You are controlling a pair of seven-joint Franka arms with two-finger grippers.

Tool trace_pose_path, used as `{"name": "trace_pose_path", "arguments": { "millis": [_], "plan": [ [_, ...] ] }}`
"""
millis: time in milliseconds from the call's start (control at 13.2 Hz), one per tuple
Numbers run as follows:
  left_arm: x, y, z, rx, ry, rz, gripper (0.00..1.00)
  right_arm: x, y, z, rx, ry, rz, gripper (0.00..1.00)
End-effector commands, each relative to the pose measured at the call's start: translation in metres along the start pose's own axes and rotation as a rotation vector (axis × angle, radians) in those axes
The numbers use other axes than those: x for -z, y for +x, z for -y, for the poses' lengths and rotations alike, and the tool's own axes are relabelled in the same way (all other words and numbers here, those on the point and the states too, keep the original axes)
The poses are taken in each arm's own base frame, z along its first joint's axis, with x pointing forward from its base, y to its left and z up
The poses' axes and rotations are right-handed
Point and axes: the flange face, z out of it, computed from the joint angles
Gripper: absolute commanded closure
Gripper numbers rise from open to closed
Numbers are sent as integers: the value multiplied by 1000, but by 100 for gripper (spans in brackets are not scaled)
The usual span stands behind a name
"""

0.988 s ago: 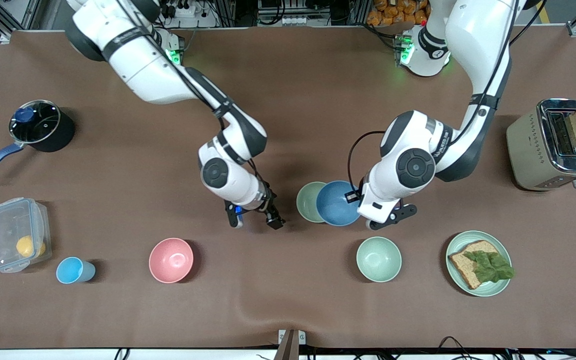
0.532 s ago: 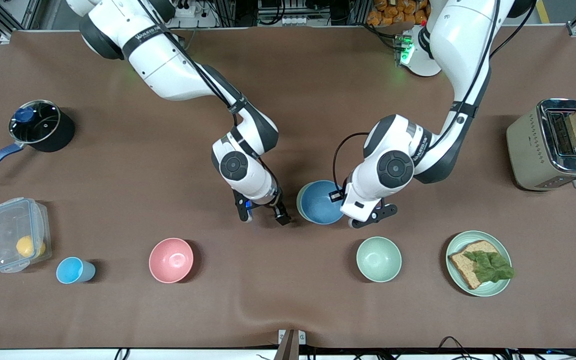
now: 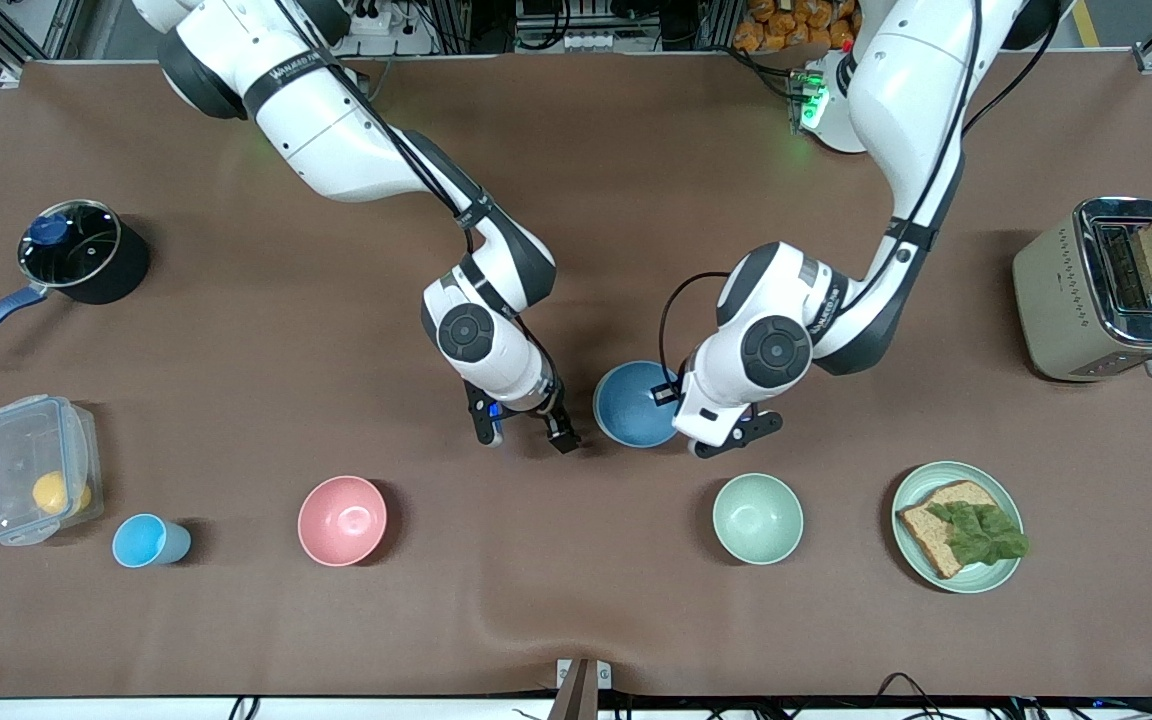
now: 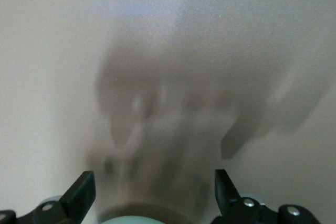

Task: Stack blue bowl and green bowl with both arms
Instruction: 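Lower the blue bowl into the green bowl with the left gripper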

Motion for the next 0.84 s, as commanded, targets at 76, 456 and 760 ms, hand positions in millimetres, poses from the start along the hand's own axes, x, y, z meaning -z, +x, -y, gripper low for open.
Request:
{"name": "trace_pose_path", "arguments": {
  "millis": [76, 456, 760],
  "plan": [
    [-11, 3, -7, 22, -31, 4, 100, -2, -1, 5, -27, 12, 9, 0],
    [-27, 3, -6, 22, -18, 20, 100, -3, -3, 4, -23, 10, 9, 0],
    [-36, -1, -9, 20, -13, 33, 100, -2, -3, 4, -22, 11, 10, 0]
  ]
}}
